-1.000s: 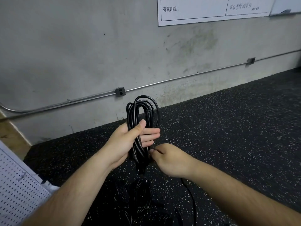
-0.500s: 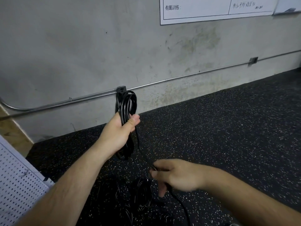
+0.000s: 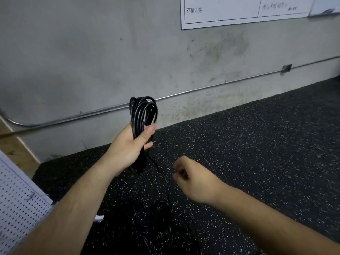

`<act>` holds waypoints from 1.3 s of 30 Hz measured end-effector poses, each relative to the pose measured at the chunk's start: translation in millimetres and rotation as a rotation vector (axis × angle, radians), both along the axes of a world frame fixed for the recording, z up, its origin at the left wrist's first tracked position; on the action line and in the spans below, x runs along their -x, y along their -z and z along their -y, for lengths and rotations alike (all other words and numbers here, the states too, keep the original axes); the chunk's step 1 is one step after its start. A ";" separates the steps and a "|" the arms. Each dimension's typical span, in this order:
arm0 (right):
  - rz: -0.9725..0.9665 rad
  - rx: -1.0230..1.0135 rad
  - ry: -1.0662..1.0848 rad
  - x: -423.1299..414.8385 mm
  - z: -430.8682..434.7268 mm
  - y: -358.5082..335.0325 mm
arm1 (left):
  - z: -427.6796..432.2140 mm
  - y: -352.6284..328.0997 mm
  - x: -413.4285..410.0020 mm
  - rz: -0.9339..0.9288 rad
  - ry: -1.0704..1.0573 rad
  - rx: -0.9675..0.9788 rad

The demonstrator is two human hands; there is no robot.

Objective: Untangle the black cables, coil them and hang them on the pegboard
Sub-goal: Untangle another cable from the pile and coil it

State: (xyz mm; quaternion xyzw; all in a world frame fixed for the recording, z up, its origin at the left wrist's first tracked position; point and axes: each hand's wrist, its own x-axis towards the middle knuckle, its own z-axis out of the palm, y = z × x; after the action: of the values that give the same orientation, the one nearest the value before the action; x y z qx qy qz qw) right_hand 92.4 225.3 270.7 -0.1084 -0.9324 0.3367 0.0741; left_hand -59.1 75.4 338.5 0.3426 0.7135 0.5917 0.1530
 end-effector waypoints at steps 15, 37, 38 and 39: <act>-0.180 0.051 0.034 52.8 20.7 -2.8 | -1.6 -5.0 -26.4 0.114 0.093 -0.108; 0.094 -0.522 -0.265 -16.7 14.4 -20.8 | 18.7 3.0 17.7 -0.443 -0.065 0.411; 0.007 -0.588 -0.242 -16.7 8.6 -31.0 | 17.7 6.2 16.2 -0.437 -0.029 0.437; -0.097 -0.607 -0.216 -16.0 3.1 -39.6 | 15.3 8.3 12.3 -0.423 0.008 0.451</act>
State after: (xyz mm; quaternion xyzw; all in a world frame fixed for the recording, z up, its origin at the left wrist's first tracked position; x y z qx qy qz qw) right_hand 108.5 222.2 310.3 0.0342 -0.9917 0.0543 0.1113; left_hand -71.4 60.2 330.2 0.4184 0.8415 0.3333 0.0757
